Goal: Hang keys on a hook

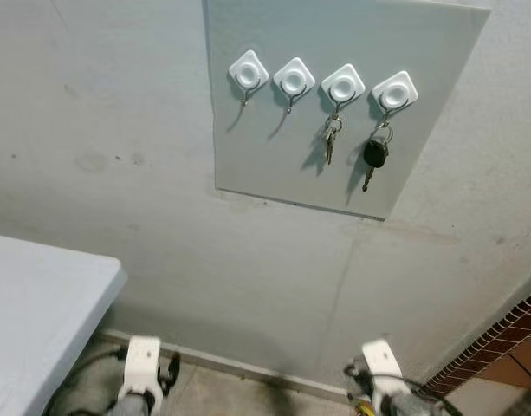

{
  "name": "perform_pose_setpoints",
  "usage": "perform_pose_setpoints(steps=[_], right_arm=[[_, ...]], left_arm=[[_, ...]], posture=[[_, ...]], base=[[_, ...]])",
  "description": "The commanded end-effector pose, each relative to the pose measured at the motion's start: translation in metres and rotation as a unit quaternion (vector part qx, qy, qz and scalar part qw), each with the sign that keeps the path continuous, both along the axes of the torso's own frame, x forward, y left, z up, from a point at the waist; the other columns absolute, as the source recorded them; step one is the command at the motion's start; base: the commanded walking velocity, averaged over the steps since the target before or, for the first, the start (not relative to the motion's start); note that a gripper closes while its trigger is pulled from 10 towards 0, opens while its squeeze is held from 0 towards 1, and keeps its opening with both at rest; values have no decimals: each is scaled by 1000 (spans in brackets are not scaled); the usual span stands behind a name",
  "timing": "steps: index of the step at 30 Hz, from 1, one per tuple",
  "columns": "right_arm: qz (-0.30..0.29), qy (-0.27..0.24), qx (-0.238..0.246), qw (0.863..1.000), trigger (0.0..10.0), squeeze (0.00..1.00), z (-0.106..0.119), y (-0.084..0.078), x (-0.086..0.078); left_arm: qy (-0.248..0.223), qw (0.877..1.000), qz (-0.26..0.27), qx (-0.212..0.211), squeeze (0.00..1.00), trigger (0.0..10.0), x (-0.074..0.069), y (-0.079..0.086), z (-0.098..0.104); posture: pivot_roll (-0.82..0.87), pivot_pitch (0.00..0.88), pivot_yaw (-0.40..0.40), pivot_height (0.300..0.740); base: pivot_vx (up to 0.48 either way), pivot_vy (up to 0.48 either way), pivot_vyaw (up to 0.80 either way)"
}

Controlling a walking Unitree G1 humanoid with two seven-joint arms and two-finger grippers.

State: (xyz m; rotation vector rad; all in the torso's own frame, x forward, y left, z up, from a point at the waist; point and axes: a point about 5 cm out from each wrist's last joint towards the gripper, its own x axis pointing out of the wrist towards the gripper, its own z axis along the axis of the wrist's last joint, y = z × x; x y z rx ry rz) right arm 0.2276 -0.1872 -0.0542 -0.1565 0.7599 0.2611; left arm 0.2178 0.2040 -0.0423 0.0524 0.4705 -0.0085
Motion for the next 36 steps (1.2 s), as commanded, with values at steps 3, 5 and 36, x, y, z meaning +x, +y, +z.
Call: perform_pose_setpoints(steps=[3,5,36], right_arm=[[29,-72,48,996,10000,0,25,18,31],[38,-85,57,994,10000,0,29,21,37],[264,-337,220,876,10000,0,175,103,95]], left_arm=[[-77,997,-20,4,0,10000,18,1,23],[-91,996,-21,3,0,10000,22,0,27],[-359,912,-194,-41,0,10000,61,-63,187]], posture=[[-56,0,-51,732],[-50,0,-45,732],[-62,0,-24,732]], base=[[0,0,0],[0,0,0],[0,0,0]])
